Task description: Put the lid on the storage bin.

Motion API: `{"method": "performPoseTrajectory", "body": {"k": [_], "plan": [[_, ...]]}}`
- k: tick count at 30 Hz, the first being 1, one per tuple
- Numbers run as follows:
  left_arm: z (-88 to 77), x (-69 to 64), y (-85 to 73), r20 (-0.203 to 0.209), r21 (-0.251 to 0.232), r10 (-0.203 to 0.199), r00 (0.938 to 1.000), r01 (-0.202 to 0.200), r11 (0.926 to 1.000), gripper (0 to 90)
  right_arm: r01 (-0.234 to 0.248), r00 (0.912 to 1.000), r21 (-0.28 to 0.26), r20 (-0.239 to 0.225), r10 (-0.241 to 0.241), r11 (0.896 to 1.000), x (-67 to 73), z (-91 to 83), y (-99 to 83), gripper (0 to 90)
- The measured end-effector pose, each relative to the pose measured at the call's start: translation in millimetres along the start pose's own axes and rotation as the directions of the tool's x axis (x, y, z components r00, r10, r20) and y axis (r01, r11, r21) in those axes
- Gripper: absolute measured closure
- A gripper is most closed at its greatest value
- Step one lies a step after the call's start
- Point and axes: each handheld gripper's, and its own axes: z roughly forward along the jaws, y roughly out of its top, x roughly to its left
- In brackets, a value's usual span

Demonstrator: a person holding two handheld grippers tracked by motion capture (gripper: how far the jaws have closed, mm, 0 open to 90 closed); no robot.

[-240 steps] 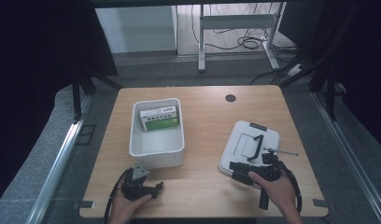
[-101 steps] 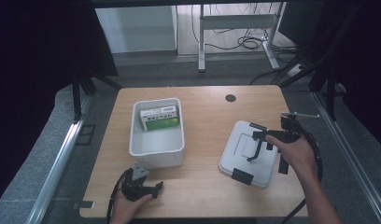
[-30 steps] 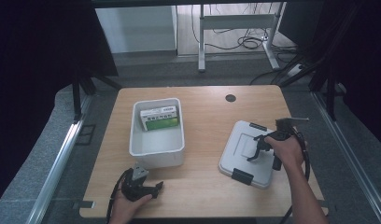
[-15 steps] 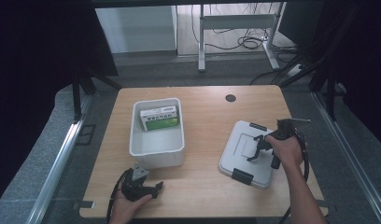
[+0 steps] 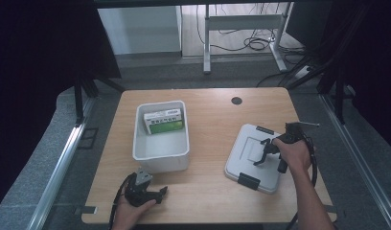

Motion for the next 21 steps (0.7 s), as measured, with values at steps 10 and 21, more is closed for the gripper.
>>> {"method": "performPoseTrajectory", "body": {"k": [10,21], "plan": [[0.0,0.0,0.0,0.000,0.000,0.000,1.0000,0.000,1.0000,12.0,0.007,0.9998,-0.012,-0.020,-0.007,1.000,1.8,-8.7,-0.8,84.7],[0.0,0.1,0.1,0.000,0.000,0.002,1.0000,-0.002,1.0000,11.9,0.064,0.9971,-0.029,-0.038,-0.065,0.998,12.4,-24.6,-3.9,84.7]]}}
